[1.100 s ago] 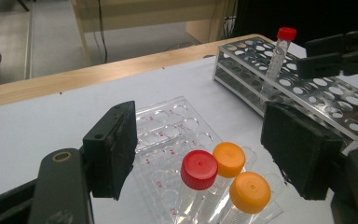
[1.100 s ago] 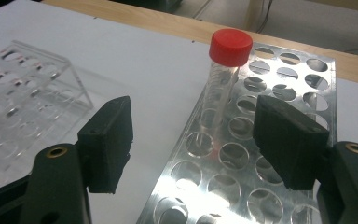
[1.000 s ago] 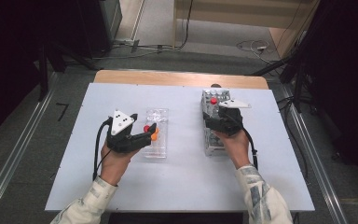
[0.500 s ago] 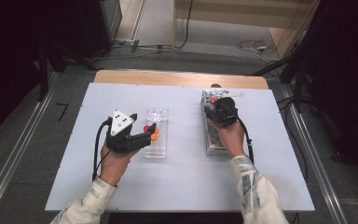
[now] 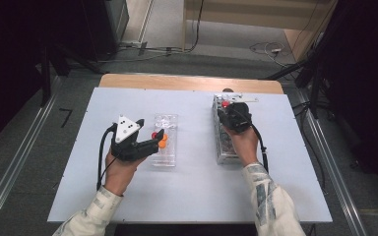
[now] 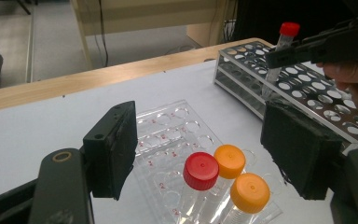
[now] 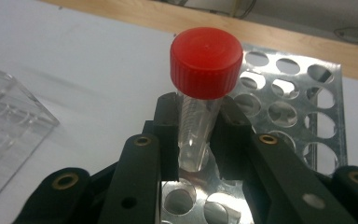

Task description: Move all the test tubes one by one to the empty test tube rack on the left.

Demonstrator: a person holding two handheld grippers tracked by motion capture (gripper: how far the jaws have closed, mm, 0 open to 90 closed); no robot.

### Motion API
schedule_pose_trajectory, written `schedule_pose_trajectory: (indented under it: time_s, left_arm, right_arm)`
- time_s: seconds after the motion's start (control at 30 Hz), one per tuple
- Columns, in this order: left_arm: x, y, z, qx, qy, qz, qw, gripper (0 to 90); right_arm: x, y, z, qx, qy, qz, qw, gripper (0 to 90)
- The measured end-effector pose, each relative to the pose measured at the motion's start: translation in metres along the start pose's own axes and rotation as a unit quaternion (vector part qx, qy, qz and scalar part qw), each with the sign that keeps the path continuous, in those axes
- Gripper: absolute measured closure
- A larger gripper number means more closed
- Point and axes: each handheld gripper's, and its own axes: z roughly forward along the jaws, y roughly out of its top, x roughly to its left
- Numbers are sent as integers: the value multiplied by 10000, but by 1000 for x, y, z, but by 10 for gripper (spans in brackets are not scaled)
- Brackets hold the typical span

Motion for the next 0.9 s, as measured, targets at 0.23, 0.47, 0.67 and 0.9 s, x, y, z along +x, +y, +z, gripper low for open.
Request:
schedule_pose_trajectory:
  time_s: [0.23,0.47,0.67,0.9]
  left_arm:
    - [0,1,-1,-14,-27,-40,10000,261]
    - [-2,2,-3,-39,-77,-77,9999,245]
    - [-5,4,-3,-39,-184,-105,9998,230]
    - [-10,4,-4,-53,-234,-62,9997,230]
  right_arm:
    - [1,14,-24,-403,34,-141,9991,711]
    - [6,18,-52,-623,231,-357,9972,711]
    - [22,5,-66,-603,600,-560,9948,711]
    - [41,-8,-75,-590,940,-779,9908,711]
